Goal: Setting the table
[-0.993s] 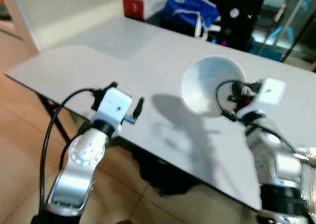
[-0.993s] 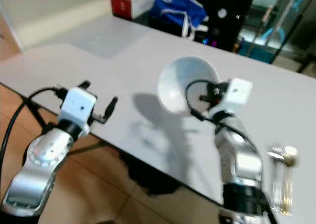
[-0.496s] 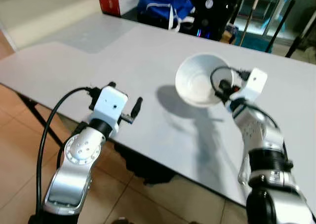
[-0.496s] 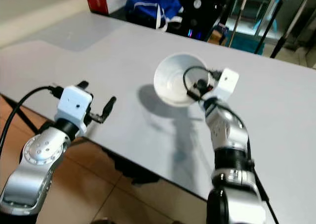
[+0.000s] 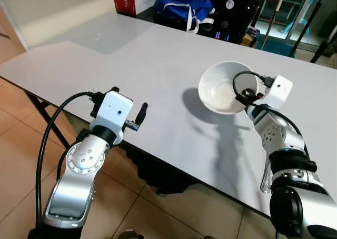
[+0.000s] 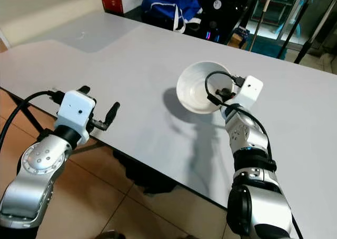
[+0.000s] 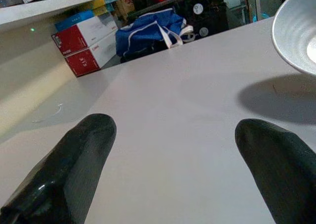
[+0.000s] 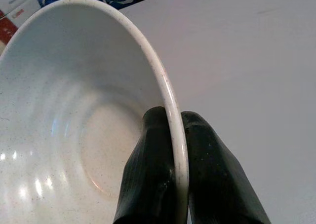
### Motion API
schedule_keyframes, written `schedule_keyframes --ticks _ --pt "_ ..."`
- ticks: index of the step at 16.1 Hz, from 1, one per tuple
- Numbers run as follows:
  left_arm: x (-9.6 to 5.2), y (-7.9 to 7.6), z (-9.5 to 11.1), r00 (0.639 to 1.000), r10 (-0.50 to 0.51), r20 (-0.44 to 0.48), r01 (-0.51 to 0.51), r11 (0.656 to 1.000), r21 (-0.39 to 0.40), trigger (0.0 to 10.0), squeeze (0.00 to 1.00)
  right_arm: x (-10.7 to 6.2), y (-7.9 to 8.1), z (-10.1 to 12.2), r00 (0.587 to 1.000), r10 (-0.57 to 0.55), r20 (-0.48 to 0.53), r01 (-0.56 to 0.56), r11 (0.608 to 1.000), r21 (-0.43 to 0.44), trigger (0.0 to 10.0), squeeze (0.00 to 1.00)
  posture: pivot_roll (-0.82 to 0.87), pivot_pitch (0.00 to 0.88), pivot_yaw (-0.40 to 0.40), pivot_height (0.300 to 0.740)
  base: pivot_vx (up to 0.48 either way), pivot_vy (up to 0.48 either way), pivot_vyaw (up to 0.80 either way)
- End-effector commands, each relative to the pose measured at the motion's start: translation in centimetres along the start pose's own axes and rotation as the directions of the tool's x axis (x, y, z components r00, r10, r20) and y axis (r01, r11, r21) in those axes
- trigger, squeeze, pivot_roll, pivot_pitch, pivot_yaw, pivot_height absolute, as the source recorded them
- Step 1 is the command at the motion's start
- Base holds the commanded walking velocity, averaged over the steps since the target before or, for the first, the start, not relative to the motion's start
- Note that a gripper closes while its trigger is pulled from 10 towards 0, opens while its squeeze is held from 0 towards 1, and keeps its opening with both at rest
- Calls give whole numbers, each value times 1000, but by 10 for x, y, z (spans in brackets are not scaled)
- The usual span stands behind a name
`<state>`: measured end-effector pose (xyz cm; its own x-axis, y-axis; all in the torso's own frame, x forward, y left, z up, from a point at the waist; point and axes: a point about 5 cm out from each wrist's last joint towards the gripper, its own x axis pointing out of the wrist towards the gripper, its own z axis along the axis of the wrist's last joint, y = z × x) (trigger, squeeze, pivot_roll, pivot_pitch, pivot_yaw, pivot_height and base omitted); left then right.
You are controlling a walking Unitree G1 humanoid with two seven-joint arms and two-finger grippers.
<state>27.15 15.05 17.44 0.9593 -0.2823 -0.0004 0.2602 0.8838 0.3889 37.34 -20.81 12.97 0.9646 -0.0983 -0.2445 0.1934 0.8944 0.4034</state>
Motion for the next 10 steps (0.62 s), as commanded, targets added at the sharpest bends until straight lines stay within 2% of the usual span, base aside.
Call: schedule_keyframes --ticks 1,3,5,10 --pt "4 3 5 1000 24 14 -24 999 21 10000 0 2 4 20 997 7 72 -8 1000 9 10000 0 67 37 3 740 0 -480 0" --pt "6 6 5 999 44 13 -45 999 25 10000 0 3 8 21 996 34 81 -31 999 -39 10000 0 68 35 3 740 0 -480 0" --pt "6 6 5 999 50 11 -51 998 26 10000 0 3 20 21 992 97 86 -93 994 -51 10000 0 70 32 -2 740 0 -480 0" --pt "7 8 4 998 61 14 -62 998 19 10000 0 5 29 20 987 139 77 -135 989 -55 10000 0 71 25 -5 740 0 -456 0"
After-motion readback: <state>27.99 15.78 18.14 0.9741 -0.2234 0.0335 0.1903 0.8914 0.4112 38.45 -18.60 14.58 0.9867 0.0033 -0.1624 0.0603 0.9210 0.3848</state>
